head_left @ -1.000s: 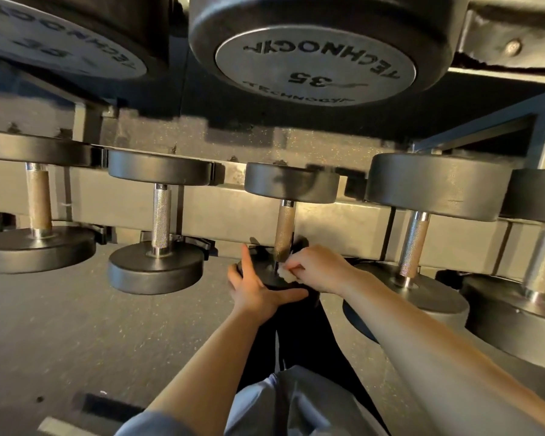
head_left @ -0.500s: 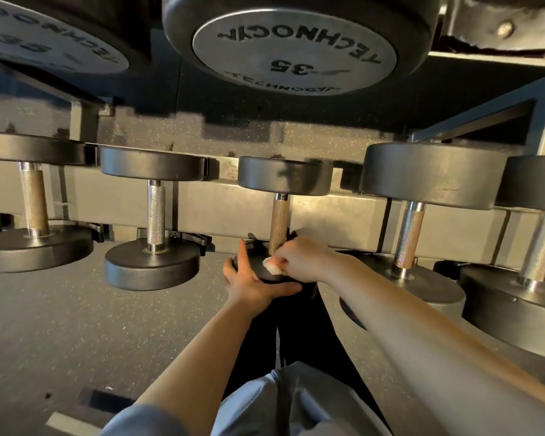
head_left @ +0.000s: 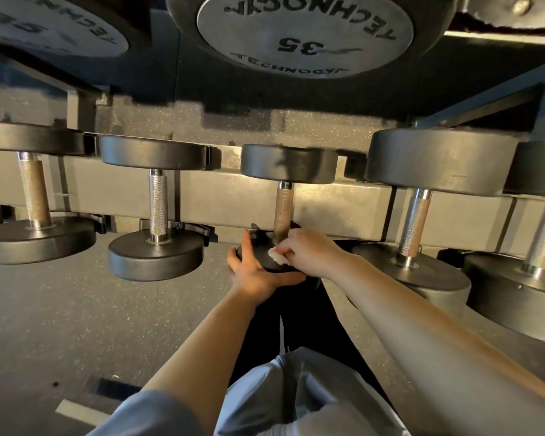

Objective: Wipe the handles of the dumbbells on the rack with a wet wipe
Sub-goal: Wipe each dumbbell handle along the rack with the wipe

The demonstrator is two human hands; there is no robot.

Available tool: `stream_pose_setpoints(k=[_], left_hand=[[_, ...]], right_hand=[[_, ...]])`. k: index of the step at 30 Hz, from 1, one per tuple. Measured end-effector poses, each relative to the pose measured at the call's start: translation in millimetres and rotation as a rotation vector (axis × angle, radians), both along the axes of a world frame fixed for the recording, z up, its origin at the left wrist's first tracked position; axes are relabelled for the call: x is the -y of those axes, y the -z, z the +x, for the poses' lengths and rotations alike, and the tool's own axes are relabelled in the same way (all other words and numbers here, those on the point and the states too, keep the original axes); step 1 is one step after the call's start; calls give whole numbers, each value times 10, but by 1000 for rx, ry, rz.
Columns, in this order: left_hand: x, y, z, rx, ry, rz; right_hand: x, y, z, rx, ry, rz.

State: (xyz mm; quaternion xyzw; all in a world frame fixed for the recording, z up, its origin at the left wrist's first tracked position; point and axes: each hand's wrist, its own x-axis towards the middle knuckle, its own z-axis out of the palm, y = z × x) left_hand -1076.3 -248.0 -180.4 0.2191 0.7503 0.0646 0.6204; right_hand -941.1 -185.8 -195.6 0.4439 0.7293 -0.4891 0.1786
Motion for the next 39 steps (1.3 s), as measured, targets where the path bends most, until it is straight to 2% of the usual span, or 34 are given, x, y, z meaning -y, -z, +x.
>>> stream_pose_setpoints(k=[2,3,8,10,12,15,16,19,21,24,26,34,39], left_hand=[[-10,-5,-3,8,1,-12],[-17,-4,-3,12,6,-15],[-3,-3,15,-2,9,2],[2,5,22,-11,0,10],[-1,13,23,-14,0,4],[3,18,23,-12,0,-3],[10,15,26,-11,-3,6],[8,-5,28,-10,-8,35],[4,-19,30,-12,-4,33],[1,-32,36,-6,-10,22],[-3,-35,42,-7,-12,16],[-30,-61,62,-69,73,13],[-59,-74,70,-101,111,-3]], right_hand=[[44,22,201,-38,83,-54],[85,23,283,-50,200,-74],[180,27,208,-115,990,-215],[39,31,6,-107,1255,-204],[-73,41,-153,-50,1282,-195],[-31,54,-206,3,1127,-244],[30,79,-164,38,1022,-250],[150,144,-85,269,524,-190],[123,134,-81,278,483,-190],[87,37,-52,29,873,-329],[65,34,-97,-80,1022,-314],[-130,139,-430,-235,1400,-32],[-345,48,-465,-229,1660,-55]])
